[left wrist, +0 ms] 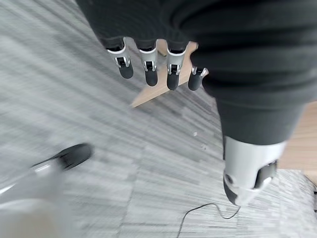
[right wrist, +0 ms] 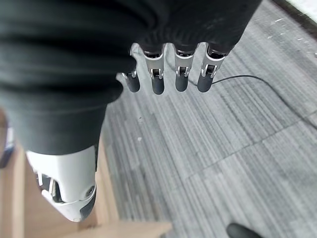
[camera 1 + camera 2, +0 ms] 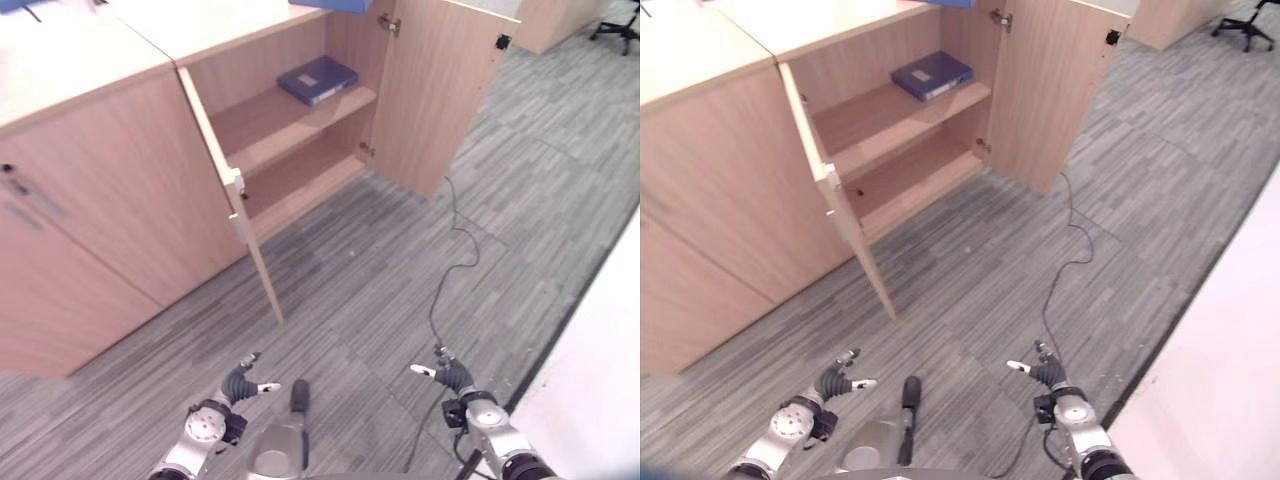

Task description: Put the empty folder in the office cabinet

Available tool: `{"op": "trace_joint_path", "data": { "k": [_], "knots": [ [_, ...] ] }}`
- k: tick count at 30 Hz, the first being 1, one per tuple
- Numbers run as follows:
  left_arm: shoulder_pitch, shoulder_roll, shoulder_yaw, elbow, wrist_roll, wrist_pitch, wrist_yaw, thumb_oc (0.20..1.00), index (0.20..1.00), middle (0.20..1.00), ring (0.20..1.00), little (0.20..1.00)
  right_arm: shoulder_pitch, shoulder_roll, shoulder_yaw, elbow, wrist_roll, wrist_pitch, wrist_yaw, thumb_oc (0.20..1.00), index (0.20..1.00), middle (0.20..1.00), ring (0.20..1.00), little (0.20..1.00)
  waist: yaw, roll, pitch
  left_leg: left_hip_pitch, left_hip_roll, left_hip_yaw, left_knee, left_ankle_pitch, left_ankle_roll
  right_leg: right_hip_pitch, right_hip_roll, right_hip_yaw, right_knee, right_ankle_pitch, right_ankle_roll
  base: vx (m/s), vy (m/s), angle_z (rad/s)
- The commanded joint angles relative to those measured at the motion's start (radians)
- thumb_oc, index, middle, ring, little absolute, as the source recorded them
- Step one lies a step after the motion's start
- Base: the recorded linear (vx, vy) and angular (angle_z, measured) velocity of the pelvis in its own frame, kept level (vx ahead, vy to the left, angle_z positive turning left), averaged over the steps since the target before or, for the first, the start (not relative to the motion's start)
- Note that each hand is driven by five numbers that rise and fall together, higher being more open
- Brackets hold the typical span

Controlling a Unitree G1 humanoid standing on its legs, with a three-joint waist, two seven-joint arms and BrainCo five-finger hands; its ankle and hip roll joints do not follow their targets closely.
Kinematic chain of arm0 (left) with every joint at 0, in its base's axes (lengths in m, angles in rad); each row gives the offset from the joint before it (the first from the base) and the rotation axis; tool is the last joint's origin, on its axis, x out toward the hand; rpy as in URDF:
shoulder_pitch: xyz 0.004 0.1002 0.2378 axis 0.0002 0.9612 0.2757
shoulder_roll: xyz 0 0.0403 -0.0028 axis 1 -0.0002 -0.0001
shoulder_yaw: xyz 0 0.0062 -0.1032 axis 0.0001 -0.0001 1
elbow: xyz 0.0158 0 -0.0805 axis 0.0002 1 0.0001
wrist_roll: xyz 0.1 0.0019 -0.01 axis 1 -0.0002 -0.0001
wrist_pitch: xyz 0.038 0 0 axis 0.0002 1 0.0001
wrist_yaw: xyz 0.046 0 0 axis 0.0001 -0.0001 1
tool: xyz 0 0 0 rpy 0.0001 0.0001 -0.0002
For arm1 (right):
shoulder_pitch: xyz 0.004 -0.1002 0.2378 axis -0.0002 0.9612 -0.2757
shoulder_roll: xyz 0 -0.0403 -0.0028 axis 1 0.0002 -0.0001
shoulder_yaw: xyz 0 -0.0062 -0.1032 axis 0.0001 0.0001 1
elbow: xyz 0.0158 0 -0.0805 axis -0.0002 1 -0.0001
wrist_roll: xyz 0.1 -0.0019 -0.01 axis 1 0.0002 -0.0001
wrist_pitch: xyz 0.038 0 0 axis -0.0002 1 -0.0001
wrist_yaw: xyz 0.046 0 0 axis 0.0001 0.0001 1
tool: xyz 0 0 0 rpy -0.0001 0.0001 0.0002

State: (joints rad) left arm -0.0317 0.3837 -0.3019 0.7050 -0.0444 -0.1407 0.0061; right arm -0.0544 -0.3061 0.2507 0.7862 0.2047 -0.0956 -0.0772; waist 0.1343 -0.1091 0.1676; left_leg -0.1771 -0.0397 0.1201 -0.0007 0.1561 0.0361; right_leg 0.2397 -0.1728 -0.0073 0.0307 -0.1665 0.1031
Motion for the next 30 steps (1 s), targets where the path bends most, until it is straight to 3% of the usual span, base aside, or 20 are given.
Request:
{"op": "trace_joint_path", "data": {
  "k": [1,4,7,8,9,10,12,15,16,20,26,27,30],
  "knots": [
    [0.030,0.033,0.017,-0.057,0.003,-0.033,0.008,1.000,1.000,1.000,1.000,1.000,-0.062,-0.011,0.008,-0.049,-0.002,-0.027,0.010,1.000,1.000,1.000,1.000,1.000,0.021,0.004,-0.035,-0.053,0.069,-0.020,0.016,-0.013,-0.061,-0.001,0.042,0.013,0.152,0.077,0.088,0.14,0.135,-0.22],
    [0.024,0.046,0.031,-0.080,-0.007,-0.034,0.019,1.000,1.000,1.000,1.000,1.000,-0.093,0.001,0.013,-0.063,-0.007,-0.026,0.009,1.000,1.000,1.000,1.000,1.000,0.013,0.020,-0.005,-0.008,0.080,0.000,0.006,-0.046,-0.033,-0.121,0.044,-0.012,0.345,0.214,0.151,0.06,0.114,-0.13],
    [0.013,0.054,0.031,-0.068,-0.006,-0.032,0.027,1.000,1.000,1.000,1.000,1.000,-0.103,0.019,0.008,-0.065,-0.005,-0.028,0.005,1.000,1.000,1.000,1.000,1.000,0.003,0.047,0.011,0.028,0.092,-0.006,0.015,-0.081,-0.016,-0.169,0.045,-0.057,0.454,0.268,0.159,0.11,0.093,0.00],
    [0.010,0.058,0.036,-0.069,-0.003,-0.031,0.031,1.000,1.000,1.000,1.000,1.000,-0.100,0.024,0.004,-0.070,-0.004,-0.028,0.005,1.000,1.000,1.000,1.000,1.000,0.003,0.053,0.013,0.050,0.097,-0.003,0.011,-0.091,-0.015,-0.187,0.024,-0.082,0.470,0.282,0.159,0.17,0.070,0.09],
    [0.011,0.064,0.046,-0.075,-0.001,-0.031,0.035,1.000,1.000,1.000,1.000,1.000,-0.094,0.027,0.000,-0.077,-0.006,-0.028,0.005,1.000,1.000,1.000,1.000,1.000,0.009,0.058,0.014,0.070,0.107,0.006,0.008,-0.102,-0.022,-0.196,-0.024,-0.136,0.444,0.286,0.159,0.13,0.023,0.00],
    [0.012,0.065,0.046,-0.076,-0.001,-0.030,0.035,1.000,1.000,1.000,1.000,1.000,-0.092,0.027,0.000,-0.078,-0.006,-0.027,0.005,1.000,1.000,1.000,1.000,1.000,0.006,0.055,0.017,0.074,0.104,0.003,0.007,-0.103,-0.022,-0.190,-0.027,-0.140,0.446,0.281,0.159,0.15,-0.021,-0.21],
    [0.031,0.070,0.068,-0.088,-0.004,-0.035,0.032,1.000,1.000,1.000,1.000,1.000,-0.078,0.028,-0.004,-0.085,-0.021,-0.024,0.010,1.000,1.000,1.000,1.000,1.000,0.019,0.054,0.011,0.111,0.122,0.021,0.005,-0.141,-0.044,-0.197,-0.148,-0.286,0.304,0.249,0.129,0.21,-0.081,-0.31],
    [0.045,0.074,0.073,-0.092,-0.005,-0.036,0.027,1.000,1.000,1.000,1.000,1.000,-0.073,0.023,-0.006,-0.094,-0.030,-0.021,0.013,1.000,1.000,1.000,1.000,1.000,0.014,0.050,0.013,0.135,0.133,0.009,0.014,-0.170,-0.063,-0.210,-0.180,-0.325,0.193,0.242,0.119,0.27,-0.177,-0.44],
    [0.045,0.072,0.070,-0.084,0.003,-0.041,0.025,1.000,1.000,1.000,1.000,1.000,-0.066,0.018,-0.011,-0.100,-0.031,-0.020,0.016,1.000,1.000,1.000,1.000,1.000,-0.002,0.044,0.019,0.158,0.135,-0.021,0.046,-0.210,-0.078,-0.235,-0.192,-0.288,0.093,0.263,0.127,0.30,-0.195,0.28],
    [0.048,0.063,0.062,-0.077,0.019,-0.045,0.025,1.000,1.000,1.000,1.000,1.000,-0.046,0.016,-0.034,-0.100,-0.024,-0.019,0.014,1.000,1.000,1.000,1.000,1.000,-0.045,0.043,0.039,0.195,0.157,-0.078,0.112,-0.280,-0.106,-0.305,-0.220,-0.140,0.015,0.351,0.156,0.27,-0.207,0.44],
    [0.054,0.070,0.046,-0.072,0.033,-0.050,0.018,1.000,1.000,1.000,1.000,1.000,-0.011,0.013,-0.050,-0.100,-0.019,-0.015,0.030,1.000,1.000,1.000,1.000,1.000,-0.086,0.049,0.039,0.245,0.212,-0.139,0.137,-0.319,-0.153,-0.334,-0.236,-0.054,0.031,0.419,0.159,0.21,-0.252,0.49],
    [0.056,0.067,0.045,-0.059,0.034,-0.053,0.018,1.000,1.000,1.000,1.000,1.000,0.005,0.010,-0.055,-0.094,-0.019,-0.013,0.038,1.000,1.000,1.000,1.000,1.000,-0.095,0.049,0.028,0.270,0.230,-0.164,0.124,-0.321,-0.174,-0.314,-0.220,-0.027,0.045,0.392,0.159,0.33,-0.454,0.16],
    [0.062,0.060,0.049,-0.057,0.029,-0.053,0.020,1.000,1.000,1.000,1.000,1.000,0.008,0.000,-0.054,-0.093,-0.020,-0.012,0.044,1.000,1.000,1.000,1.000,1.000,-0.098,0.061,0.014,0.290,0.257,-0.177,0.101,-0.308,-0.191,-0.297,-0.205,-0.042,0.038,0.350,0.159,0.16,-0.257,0.05]
  ]
}}
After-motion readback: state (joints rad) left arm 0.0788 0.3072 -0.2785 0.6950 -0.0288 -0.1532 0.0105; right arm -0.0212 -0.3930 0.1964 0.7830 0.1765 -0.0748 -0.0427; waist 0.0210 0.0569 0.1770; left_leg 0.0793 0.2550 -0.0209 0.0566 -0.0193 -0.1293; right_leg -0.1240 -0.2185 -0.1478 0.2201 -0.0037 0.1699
